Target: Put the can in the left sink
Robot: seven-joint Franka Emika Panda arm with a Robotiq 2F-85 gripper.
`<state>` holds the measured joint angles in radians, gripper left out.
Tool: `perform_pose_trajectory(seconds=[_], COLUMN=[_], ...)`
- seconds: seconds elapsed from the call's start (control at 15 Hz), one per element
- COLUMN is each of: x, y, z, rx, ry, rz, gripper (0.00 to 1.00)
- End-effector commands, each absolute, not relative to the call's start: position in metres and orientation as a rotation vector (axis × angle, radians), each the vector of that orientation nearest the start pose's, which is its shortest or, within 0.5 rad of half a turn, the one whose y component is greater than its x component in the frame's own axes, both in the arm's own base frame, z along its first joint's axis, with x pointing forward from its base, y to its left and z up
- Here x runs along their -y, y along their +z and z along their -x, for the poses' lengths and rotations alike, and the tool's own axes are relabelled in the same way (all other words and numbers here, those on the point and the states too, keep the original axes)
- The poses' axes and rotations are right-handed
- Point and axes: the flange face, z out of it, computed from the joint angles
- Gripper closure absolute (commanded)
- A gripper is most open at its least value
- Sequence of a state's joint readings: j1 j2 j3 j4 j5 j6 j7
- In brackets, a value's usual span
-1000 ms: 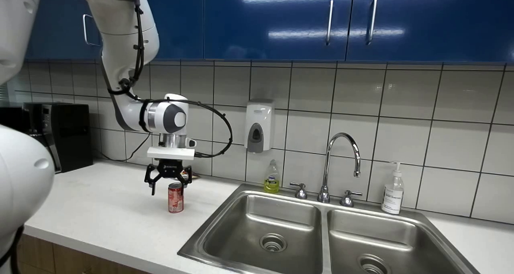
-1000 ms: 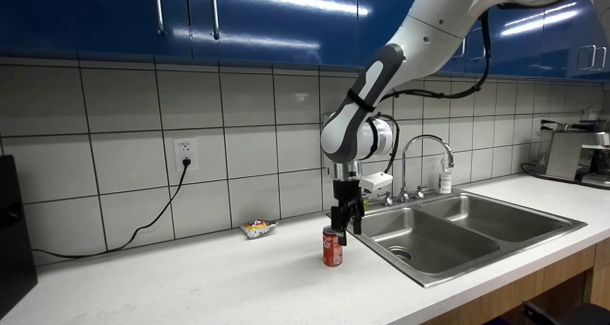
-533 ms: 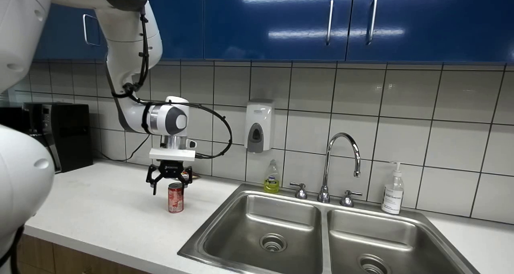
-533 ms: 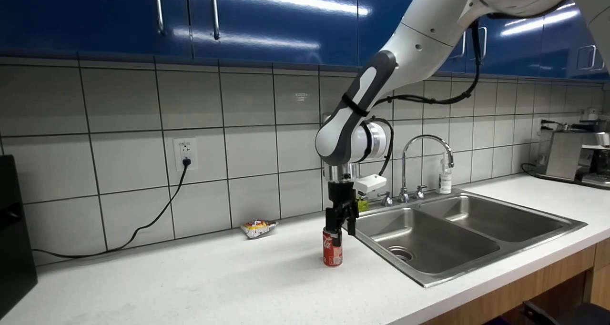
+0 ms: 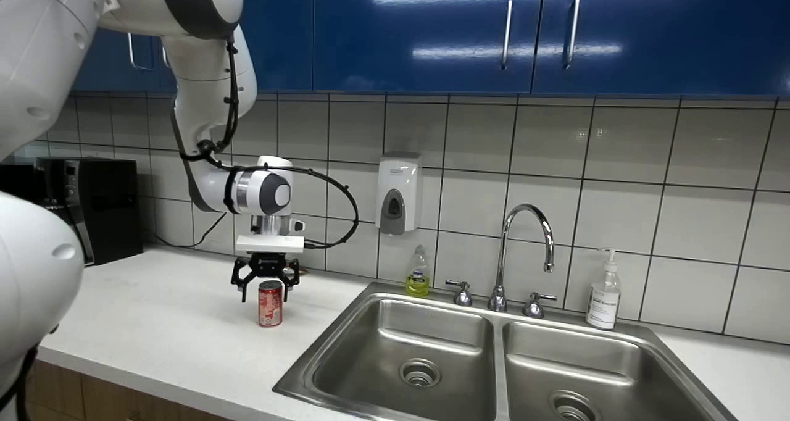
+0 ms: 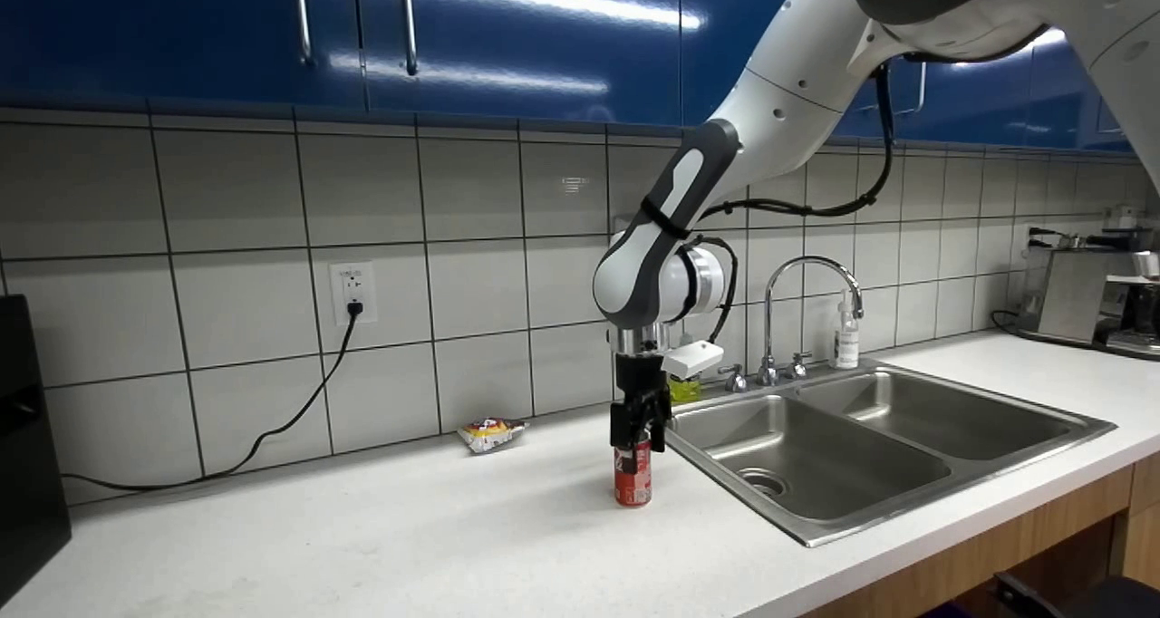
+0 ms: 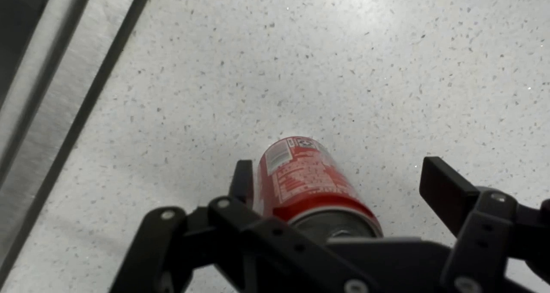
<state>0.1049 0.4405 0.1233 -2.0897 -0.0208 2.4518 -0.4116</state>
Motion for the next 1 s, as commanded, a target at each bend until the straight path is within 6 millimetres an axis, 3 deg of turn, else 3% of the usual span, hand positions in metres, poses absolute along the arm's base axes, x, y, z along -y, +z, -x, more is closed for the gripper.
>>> perform_pose_trajectory(seconds=[0.0, 0.87, 0.93], x=[-0.134, -0.134, -0.134], y=[0.203, 0.204, 0.204], z=[-0.577, -0.592, -0.593], rx=[1.012, 1.000, 0.999], ry=[0.062, 0.027, 0.029], rz=[2.940, 2.954, 2.955], gripper=[0.00, 0.00, 0.25])
